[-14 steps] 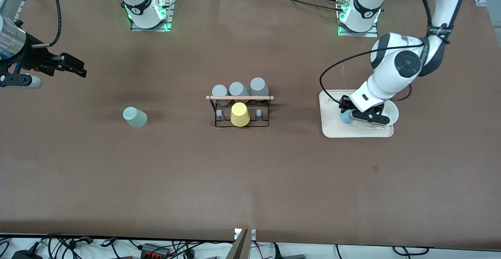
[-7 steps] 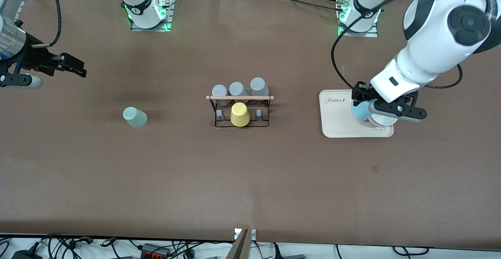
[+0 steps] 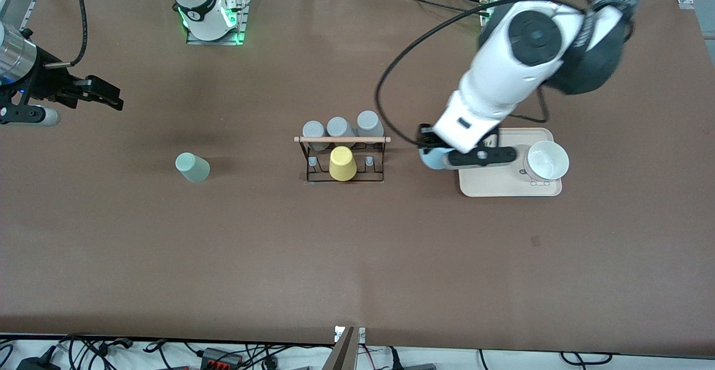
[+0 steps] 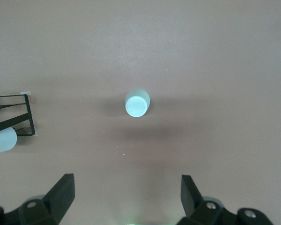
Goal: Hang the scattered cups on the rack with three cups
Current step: 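Carry the light blue cup with the left gripper to the rack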
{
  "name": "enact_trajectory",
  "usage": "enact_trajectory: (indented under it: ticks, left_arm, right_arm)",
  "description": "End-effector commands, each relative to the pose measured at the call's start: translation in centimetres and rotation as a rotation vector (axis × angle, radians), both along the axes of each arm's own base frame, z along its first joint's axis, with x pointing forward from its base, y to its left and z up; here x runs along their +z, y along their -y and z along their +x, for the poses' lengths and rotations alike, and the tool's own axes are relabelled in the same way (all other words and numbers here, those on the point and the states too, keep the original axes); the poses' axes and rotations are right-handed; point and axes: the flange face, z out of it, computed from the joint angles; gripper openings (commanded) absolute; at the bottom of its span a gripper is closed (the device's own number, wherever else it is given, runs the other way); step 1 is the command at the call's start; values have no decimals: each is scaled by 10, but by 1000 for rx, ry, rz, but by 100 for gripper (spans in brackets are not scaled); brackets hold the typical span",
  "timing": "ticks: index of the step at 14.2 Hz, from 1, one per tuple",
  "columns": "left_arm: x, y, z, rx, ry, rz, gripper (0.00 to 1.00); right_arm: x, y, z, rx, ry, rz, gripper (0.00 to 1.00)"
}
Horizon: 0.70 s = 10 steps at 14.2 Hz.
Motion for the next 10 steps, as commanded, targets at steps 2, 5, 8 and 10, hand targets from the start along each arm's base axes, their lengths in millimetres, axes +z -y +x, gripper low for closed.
enact_trajectory:
  ticks: [2, 5, 8, 10]
  left_arm:
    - [-22, 58, 7, -3, 7, -24, 29]
    - [-43, 84, 0, -24, 24, -25, 29]
    - [-62, 102, -10, -48, 68, 26, 29]
    - [-84, 121, -21, -79, 57, 25, 29]
  right_arm:
    - [4, 1, 1, -11, -5, -12, 100]
    - [5, 1, 1, -11, -3, -12, 100]
    - [5, 1, 1, -11, -3, -11, 100]
    - [5, 1, 1, -11, -3, -11, 100]
